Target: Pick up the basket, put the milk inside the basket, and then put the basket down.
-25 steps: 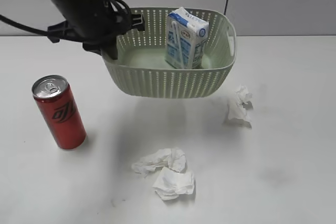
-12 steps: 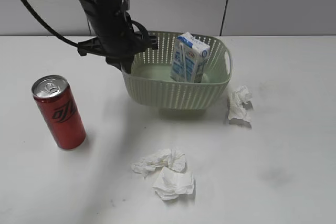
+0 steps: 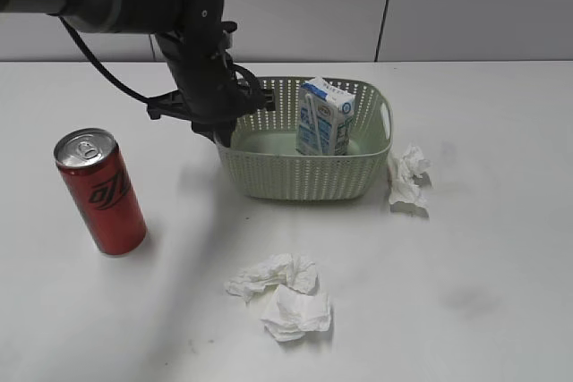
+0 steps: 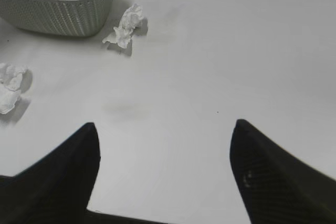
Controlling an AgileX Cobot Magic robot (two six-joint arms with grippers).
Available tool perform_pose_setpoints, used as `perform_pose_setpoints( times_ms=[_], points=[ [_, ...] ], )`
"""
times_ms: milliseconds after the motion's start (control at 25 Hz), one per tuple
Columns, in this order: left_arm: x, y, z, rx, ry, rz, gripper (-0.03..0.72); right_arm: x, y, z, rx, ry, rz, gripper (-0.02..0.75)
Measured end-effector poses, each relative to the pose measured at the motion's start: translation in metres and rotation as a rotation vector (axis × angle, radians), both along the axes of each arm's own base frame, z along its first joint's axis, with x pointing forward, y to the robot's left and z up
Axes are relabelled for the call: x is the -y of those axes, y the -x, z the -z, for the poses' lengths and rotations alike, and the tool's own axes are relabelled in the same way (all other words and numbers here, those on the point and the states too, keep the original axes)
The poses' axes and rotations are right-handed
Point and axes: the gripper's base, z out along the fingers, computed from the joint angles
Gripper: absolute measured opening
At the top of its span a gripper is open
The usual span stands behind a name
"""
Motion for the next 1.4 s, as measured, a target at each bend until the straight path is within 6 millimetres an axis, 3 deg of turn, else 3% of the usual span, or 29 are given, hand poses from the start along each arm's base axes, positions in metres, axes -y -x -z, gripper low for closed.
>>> perform_pose_setpoints(
  times_ms=[80, 160, 320, 400, 560, 680, 800, 920, 1160, 1280, 1400],
  points=[
    [0.0, 0.0, 0.0, 0.0, 0.0, 0.0, 0.054, 0.0, 0.0, 0.002, -0.007, 0.001, 0.0, 0.585],
    [0.0, 0.0, -0.001, -0.004, -0.003, 0.0, 0.146, 0.0, 0.0, 0.002, -0.008, 0.002, 0.0, 0.585],
    [-0.001, 0.001, -0.009, -0.049, -0.038, 0.005, 0.464, 0.0, 0.0, 0.002, -0.008, 0.004, -0.001, 0.585],
    [-0.001, 0.0, -0.02, -0.058, -0.059, 0.042, 0.55, 0.0, 0.0, 0.002, -0.009, 0.004, -0.001, 0.585],
    [-0.001, -0.004, -0.062, -0.037, -0.069, 0.104, 0.504, 0.0, 0.0, 0.002, -0.01, 0.004, -0.001, 0.585],
    [-0.006, -0.011, -0.114, 0.08, -0.034, 0.099, 0.426, 0.0, 0.0, 0.002, -0.011, 0.004, -0.001, 0.585],
    [-0.026, -0.017, -0.167, 0.231, -0.008, 0.06, 0.39, 0.0, 0.0, 0.002, -0.011, 0.004, -0.001, 0.586],
    [-0.058, -0.02, -0.197, 0.302, -0.001, -0.006, 0.382, 0.0, 0.0, 0.002, -0.013, 0.005, -0.001, 0.586],
    [-0.128, -0.013, -0.221, 0.331, -0.076, -0.086, 0.382, 0.0, 0.0, 0.002, -0.014, 0.006, -0.001, 0.586],
    [-0.158, 0.006, -0.211, 0.278, -0.194, -0.081, 0.393, 0.0, 0.0, 0.002, -0.013, 0.007, -0.002, 0.585],
    [-0.181, 0.033, -0.186, 0.17, -0.295, -0.048, 0.468, 0.0, 0.0, 0.002, -0.013, 0.007, -0.002, 0.585]
  ],
)
